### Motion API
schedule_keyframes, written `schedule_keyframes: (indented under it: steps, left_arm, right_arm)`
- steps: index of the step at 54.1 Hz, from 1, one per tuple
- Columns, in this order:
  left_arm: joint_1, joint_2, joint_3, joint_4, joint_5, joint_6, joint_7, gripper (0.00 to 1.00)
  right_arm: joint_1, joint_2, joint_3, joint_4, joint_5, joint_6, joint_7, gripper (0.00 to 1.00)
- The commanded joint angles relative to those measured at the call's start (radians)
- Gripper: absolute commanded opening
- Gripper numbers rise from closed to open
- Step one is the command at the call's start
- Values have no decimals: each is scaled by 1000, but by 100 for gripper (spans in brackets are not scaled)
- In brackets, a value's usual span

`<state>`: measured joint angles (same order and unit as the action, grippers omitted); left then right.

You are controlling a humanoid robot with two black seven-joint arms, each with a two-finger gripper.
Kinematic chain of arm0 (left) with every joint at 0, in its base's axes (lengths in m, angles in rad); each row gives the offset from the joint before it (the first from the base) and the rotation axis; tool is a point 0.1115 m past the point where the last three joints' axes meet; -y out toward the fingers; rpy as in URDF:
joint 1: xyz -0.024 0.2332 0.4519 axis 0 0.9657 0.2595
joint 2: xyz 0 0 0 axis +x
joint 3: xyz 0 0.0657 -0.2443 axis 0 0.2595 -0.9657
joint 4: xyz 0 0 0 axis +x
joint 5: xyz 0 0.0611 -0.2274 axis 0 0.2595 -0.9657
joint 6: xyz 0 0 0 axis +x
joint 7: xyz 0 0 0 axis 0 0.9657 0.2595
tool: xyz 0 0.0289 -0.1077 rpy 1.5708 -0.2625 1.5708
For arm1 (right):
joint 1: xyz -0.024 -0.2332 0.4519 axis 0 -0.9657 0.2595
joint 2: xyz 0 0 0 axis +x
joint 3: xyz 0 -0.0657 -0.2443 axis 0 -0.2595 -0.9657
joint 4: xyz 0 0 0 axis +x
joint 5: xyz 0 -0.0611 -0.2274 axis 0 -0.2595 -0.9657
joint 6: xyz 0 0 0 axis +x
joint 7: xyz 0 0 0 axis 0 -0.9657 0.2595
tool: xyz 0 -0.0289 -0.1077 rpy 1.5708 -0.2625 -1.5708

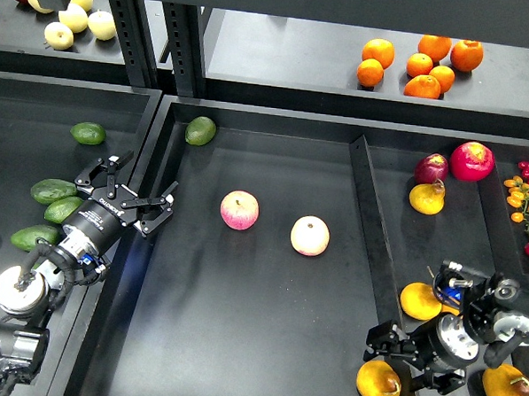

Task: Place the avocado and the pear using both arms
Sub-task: 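Grasp a yellow pear in the fruit bin with the right gripper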

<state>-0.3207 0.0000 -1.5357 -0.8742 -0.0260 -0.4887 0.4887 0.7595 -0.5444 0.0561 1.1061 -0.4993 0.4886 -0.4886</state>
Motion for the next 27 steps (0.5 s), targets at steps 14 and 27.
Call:
schedule_keyframes:
  steps: [14, 27]
  left_arm:
    - [0, 0, -7, -2, 0, 0, 0, 99]
    - [0, 0, -7, -2, -2, 0, 0, 99]
  right_arm:
    - [-6, 4, -18, -8, 7, 0, 0, 87]
    - [-29, 3, -16, -19, 7, 0, 0, 81]
